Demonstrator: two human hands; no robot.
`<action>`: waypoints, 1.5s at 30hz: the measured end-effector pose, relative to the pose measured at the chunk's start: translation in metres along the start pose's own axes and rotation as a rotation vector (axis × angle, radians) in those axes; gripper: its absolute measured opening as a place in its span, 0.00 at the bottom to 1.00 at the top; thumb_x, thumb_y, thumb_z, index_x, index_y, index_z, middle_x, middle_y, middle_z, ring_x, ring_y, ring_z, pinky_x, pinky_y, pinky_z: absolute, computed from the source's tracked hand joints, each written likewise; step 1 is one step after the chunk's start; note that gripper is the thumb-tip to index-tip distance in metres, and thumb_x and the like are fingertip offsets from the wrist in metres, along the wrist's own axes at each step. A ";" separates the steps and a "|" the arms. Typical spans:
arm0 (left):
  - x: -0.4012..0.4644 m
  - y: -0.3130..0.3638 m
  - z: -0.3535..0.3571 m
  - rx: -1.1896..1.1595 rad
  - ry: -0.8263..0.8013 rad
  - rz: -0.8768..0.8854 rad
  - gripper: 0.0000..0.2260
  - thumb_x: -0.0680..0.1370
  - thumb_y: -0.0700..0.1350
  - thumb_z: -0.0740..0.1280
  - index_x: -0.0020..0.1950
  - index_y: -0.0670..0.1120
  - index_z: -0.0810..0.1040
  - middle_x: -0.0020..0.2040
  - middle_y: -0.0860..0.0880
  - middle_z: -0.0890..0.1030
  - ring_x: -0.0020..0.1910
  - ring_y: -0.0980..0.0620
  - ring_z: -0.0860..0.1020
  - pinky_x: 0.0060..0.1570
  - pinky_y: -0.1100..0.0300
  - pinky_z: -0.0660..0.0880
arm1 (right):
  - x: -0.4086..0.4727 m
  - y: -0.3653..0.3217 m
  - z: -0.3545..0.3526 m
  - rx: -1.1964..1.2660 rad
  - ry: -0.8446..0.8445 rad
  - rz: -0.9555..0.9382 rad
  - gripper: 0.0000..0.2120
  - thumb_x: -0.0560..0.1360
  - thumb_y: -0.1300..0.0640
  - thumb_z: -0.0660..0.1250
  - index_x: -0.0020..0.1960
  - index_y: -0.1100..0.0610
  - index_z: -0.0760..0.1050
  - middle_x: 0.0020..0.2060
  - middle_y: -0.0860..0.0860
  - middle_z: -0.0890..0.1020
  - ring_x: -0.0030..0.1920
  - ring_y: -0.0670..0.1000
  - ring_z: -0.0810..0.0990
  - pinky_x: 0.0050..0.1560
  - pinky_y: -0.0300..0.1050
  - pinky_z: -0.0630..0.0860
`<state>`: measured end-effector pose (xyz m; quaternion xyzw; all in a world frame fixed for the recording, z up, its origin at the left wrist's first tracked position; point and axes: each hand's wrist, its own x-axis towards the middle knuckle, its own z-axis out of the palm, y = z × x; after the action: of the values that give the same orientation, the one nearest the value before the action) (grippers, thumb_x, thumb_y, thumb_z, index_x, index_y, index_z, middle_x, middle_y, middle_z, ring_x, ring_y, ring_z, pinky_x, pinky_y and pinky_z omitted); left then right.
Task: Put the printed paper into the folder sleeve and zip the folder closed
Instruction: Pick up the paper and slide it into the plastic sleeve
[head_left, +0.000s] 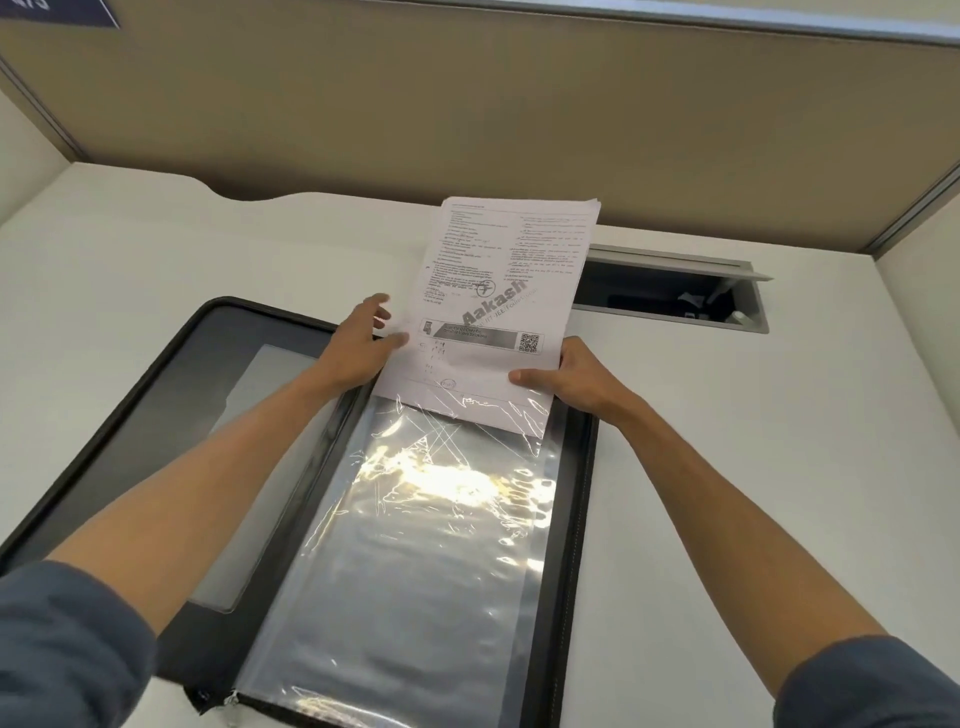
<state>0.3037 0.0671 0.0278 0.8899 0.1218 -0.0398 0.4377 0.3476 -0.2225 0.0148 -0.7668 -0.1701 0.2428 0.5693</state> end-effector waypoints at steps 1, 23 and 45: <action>0.005 0.001 0.002 -0.085 -0.011 -0.068 0.28 0.79 0.45 0.66 0.77 0.46 0.58 0.62 0.50 0.72 0.61 0.52 0.71 0.61 0.57 0.67 | -0.001 0.001 0.001 0.000 0.002 0.003 0.18 0.73 0.59 0.74 0.62 0.54 0.78 0.54 0.49 0.84 0.51 0.47 0.84 0.53 0.40 0.80; 0.035 -0.003 0.017 -0.127 0.080 -0.247 0.19 0.75 0.58 0.69 0.63 0.51 0.77 0.62 0.47 0.79 0.66 0.44 0.72 0.72 0.44 0.61 | 0.007 0.001 -0.014 0.180 0.319 0.197 0.10 0.77 0.64 0.68 0.56 0.55 0.75 0.54 0.50 0.82 0.48 0.47 0.83 0.39 0.37 0.80; 0.038 0.000 0.018 -0.250 0.053 -0.242 0.21 0.75 0.50 0.72 0.67 0.51 0.73 0.56 0.46 0.81 0.64 0.43 0.74 0.71 0.43 0.63 | 0.012 -0.001 -0.021 -0.016 0.196 0.275 0.21 0.72 0.65 0.72 0.62 0.55 0.69 0.61 0.53 0.79 0.54 0.52 0.81 0.39 0.35 0.78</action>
<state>0.3411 0.0593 0.0101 0.8081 0.2436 -0.0530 0.5336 0.3690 -0.2322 0.0185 -0.8073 -0.0092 0.2411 0.5386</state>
